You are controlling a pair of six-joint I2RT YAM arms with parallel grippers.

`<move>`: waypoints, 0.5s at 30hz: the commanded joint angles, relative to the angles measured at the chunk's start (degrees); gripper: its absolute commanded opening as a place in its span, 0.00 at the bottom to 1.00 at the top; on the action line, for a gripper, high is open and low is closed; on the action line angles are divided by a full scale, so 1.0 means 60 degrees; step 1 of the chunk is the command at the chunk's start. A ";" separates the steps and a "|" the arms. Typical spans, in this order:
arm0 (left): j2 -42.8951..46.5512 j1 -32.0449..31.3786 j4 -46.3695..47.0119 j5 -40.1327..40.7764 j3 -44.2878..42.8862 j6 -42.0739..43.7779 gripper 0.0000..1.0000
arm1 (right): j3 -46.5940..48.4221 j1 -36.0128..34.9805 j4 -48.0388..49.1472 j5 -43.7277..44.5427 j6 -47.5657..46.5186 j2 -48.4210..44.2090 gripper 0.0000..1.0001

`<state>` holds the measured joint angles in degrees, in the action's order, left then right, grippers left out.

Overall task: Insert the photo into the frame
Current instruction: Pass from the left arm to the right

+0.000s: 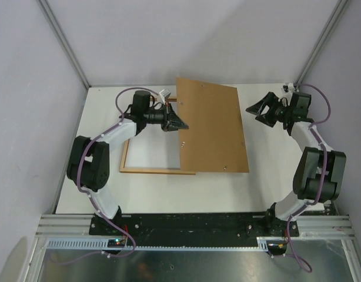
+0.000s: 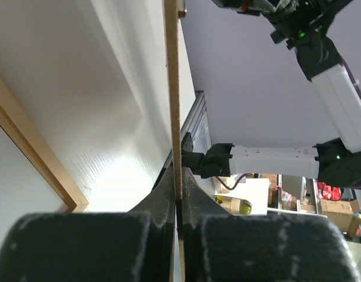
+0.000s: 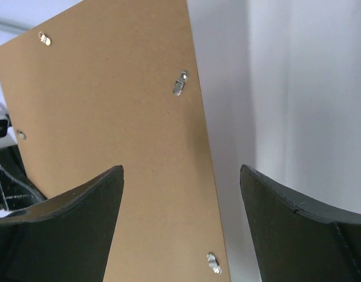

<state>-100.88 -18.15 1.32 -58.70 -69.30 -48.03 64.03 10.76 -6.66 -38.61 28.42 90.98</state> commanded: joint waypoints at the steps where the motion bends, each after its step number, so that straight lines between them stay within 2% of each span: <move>1: 0.0967 0.0133 0.0527 -0.0896 -0.0017 -0.0321 0.00 | 0.0036 0.0164 0.1742 -0.2202 -0.0102 0.0552 0.85; 7: 0.1303 0.0381 0.0527 -0.1136 -0.0039 -0.0551 0.00 | 0.0036 0.0063 0.2367 -0.3016 0.0205 0.1031 0.85; 15: 0.1303 0.0876 0.0541 -0.1873 -0.0428 -0.0568 0.00 | 0.0044 -0.0884 0.3279 -0.3818 0.0824 0.1222 0.85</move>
<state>-96.44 -14.41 0.82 -63.79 -68.64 -50.59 63.96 7.88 6.61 -56.49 30.26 97.51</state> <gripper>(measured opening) 0.032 0.853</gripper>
